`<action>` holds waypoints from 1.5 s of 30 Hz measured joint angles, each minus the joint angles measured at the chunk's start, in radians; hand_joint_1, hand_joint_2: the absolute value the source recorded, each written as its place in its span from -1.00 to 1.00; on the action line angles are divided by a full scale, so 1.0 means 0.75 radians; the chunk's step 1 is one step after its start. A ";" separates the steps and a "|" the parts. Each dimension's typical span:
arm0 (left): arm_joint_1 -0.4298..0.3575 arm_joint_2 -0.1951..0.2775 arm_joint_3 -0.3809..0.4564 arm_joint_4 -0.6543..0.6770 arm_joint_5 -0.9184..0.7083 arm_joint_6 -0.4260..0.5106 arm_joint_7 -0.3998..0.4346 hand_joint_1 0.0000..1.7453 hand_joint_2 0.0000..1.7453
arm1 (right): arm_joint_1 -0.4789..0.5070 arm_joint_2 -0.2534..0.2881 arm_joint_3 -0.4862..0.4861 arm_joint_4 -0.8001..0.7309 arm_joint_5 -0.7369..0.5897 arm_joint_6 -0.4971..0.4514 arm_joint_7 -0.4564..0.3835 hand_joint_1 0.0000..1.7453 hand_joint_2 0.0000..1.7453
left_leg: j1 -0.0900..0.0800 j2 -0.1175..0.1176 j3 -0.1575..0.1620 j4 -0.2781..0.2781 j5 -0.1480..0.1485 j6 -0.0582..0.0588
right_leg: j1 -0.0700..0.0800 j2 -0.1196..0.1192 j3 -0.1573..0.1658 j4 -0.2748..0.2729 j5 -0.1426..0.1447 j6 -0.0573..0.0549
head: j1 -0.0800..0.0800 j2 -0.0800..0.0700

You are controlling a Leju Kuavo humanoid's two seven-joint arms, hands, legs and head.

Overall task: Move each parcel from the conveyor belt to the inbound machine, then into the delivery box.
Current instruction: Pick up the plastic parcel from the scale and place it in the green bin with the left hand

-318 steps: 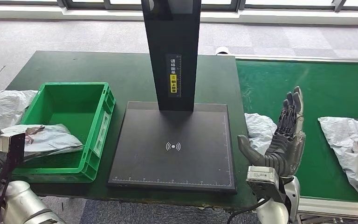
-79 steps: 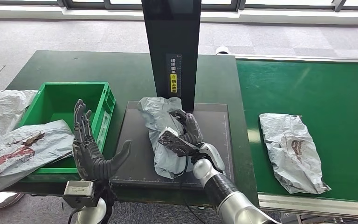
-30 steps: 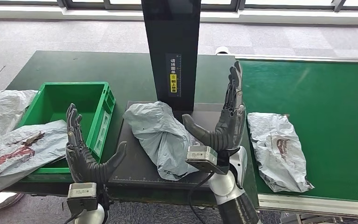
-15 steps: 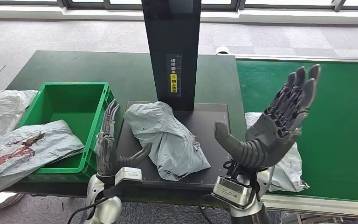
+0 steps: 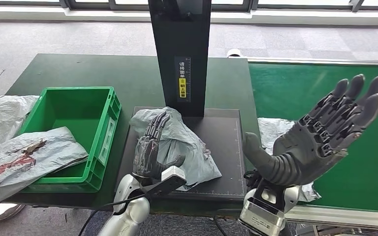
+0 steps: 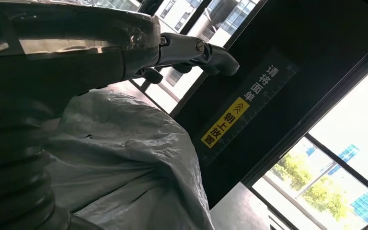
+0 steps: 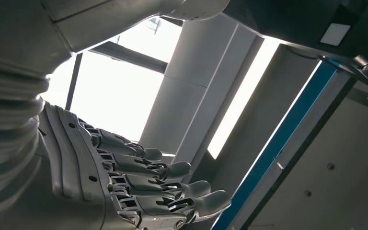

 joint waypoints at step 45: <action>-0.368 -0.053 -0.199 0.744 -0.861 0.165 0.634 1.00 1.00 | 0.005 0.001 -0.068 0.098 0.057 0.000 0.002 -1.00 1.00 | 0.000 -0.001 0.005 0.000 0.000 0.001 | 0.000 -0.002 0.007 0.000 0.000 0.000 | 0.000 0.000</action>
